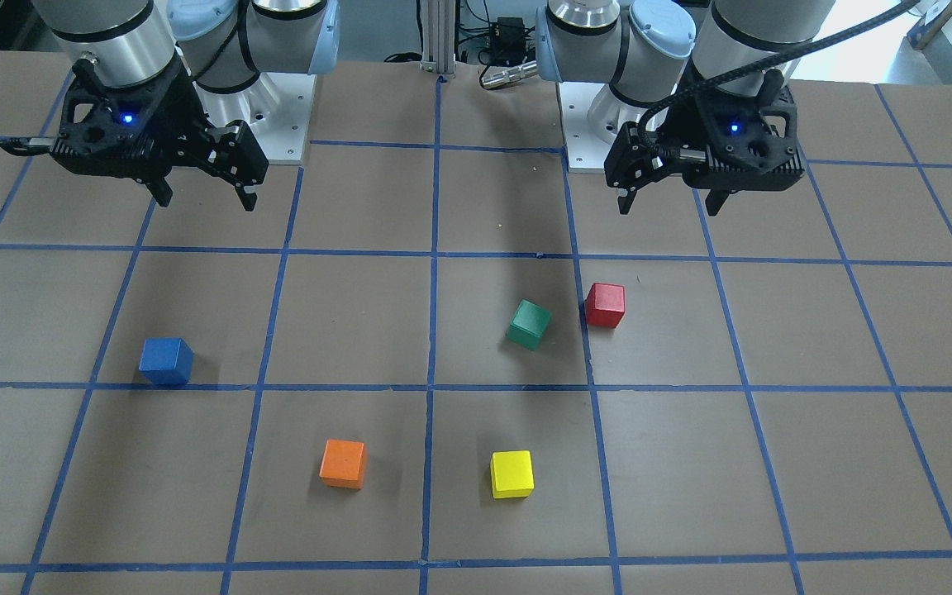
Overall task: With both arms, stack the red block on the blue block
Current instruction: 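Move the left gripper down toward the red cube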
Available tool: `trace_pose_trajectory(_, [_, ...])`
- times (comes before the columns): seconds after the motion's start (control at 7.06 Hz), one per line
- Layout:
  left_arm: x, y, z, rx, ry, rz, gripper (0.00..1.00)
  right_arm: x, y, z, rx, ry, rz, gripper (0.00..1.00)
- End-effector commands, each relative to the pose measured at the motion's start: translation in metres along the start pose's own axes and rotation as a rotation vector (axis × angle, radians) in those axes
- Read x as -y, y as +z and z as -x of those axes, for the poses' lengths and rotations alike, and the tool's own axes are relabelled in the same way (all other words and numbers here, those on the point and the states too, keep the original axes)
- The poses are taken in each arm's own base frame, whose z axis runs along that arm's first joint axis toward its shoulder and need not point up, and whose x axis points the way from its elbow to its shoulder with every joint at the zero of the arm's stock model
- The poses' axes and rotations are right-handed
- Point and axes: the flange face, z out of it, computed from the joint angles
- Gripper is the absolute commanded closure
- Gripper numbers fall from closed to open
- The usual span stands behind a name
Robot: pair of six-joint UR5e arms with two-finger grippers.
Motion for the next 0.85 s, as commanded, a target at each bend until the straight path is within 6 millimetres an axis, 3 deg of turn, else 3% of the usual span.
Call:
trace_pose_trajectory(0.0, [-0.015,0.036,0.006,-0.002,-0.004,0.060,0.00,0.001,0.000,0.000,0.000,0.000,-0.003,0.00])
trace_pose_trajectory(0.28, [-0.001,0.095,0.007,-0.001,0.016,0.064,0.00,0.001,-0.001,0.001,0.001,-0.002,-0.015,0.00])
trace_pose_trajectory(0.71, [-0.019,0.206,0.007,0.002,0.098,0.004,0.00,0.002,-0.002,0.001,0.003,-0.004,-0.020,0.00])
